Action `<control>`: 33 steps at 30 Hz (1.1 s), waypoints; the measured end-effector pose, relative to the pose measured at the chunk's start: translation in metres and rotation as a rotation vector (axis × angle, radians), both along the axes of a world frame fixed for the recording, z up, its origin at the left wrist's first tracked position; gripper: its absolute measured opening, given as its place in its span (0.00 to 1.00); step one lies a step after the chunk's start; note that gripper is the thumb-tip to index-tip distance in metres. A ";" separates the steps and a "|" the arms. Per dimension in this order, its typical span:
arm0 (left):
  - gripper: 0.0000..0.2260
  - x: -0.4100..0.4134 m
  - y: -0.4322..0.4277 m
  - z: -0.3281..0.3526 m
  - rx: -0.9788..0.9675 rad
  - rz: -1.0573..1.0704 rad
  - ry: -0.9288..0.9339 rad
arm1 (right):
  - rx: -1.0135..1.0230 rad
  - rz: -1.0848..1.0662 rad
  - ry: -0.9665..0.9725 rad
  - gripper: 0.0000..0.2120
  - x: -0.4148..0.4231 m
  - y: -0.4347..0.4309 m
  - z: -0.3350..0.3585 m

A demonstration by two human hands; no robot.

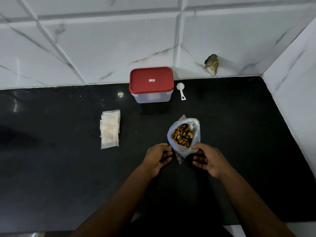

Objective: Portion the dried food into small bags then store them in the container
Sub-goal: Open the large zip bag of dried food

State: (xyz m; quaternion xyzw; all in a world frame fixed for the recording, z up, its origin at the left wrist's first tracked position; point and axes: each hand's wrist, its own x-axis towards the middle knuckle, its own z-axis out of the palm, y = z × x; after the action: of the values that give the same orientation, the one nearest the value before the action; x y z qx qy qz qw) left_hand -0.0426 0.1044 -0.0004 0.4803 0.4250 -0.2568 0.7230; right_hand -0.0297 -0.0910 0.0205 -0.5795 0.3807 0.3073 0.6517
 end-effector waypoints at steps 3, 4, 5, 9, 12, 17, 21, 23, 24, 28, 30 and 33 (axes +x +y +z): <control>0.09 0.007 -0.002 0.004 0.081 -0.032 -0.048 | -0.162 0.064 -0.068 0.16 0.005 0.004 -0.002; 0.09 0.010 -0.002 0.005 0.102 -0.044 -0.073 | -0.217 0.073 -0.099 0.17 0.007 0.005 -0.003; 0.08 0.012 -0.002 0.005 0.141 -0.066 -0.112 | -0.260 0.074 -0.137 0.19 0.009 0.005 -0.004; 0.10 0.030 -0.002 0.003 0.458 -0.222 -0.327 | -0.395 0.082 -0.328 0.20 0.024 0.004 -0.004; 0.15 0.050 -0.004 0.005 0.622 -0.349 -0.490 | -0.493 0.131 -0.437 0.19 0.040 0.003 -0.006; 0.18 0.082 -0.008 0.004 0.885 -0.644 -0.739 | -0.632 0.250 -0.554 0.11 0.058 0.004 -0.012; 0.10 0.098 -0.011 0.002 0.946 -0.811 -0.722 | -0.670 0.343 -0.562 0.09 0.067 0.002 -0.017; 0.05 0.103 -0.012 0.001 0.929 -0.842 -0.663 | -0.632 0.373 -0.526 0.10 0.071 0.001 -0.017; 0.05 0.106 -0.011 0.001 0.908 -0.843 -0.639 | -0.581 0.372 -0.490 0.10 0.074 0.001 -0.016; 0.09 0.115 -0.005 0.007 0.583 -0.820 -0.452 | -0.352 0.332 -0.191 0.10 0.087 0.005 -0.010; 0.12 0.114 -0.003 0.011 0.355 -0.746 -0.307 | -0.308 0.309 -0.108 0.13 0.091 0.008 -0.012; 0.13 0.110 -0.003 0.007 0.269 -0.634 -0.226 | -0.321 0.295 -0.123 0.15 0.091 0.013 -0.019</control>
State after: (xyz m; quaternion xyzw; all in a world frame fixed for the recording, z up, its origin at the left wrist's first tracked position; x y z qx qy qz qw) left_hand 0.0679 0.1014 0.0069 0.7043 0.2023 -0.3553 0.5803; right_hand 0.0613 -0.0780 0.0011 -0.7428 0.2952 0.2988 0.5213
